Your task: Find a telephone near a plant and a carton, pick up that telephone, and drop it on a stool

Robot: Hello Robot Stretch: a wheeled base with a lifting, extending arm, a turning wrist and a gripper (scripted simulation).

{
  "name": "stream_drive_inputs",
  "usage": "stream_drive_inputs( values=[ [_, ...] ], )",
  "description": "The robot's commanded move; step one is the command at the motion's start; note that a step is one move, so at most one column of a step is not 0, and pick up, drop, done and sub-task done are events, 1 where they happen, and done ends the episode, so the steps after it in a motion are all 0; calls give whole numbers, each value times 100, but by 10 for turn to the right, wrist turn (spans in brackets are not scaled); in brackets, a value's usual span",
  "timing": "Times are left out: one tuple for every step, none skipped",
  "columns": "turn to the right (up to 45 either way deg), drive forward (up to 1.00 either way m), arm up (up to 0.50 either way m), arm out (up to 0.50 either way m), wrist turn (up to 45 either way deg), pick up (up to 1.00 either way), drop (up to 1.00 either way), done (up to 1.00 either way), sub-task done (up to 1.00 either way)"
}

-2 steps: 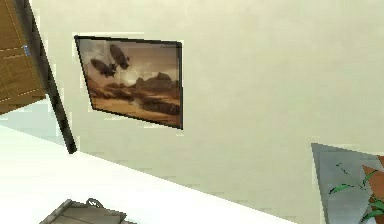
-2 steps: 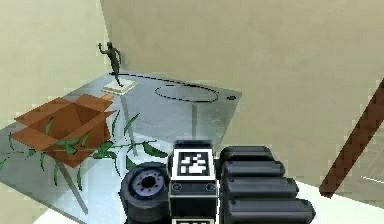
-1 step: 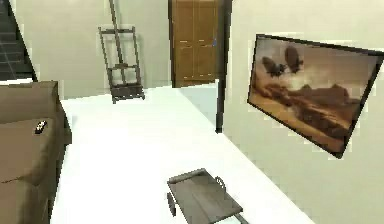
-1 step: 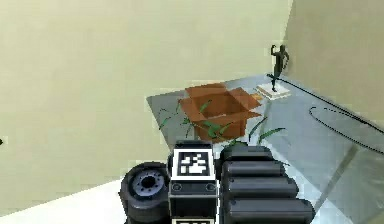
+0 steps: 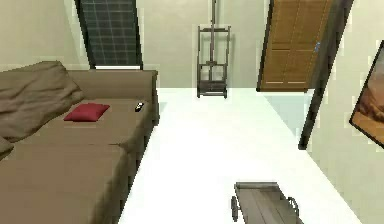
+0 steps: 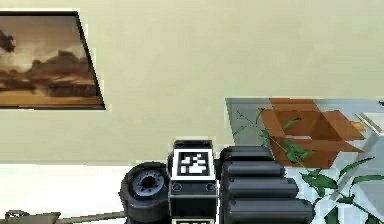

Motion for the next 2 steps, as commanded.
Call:
stream_drive_inputs(
  values=[
    [0, 100, 0, 0, 0, 0, 0, 0, 0],
    [0, 100, 0, 0, 0, 0, 0, 0, 0]
  ],
)
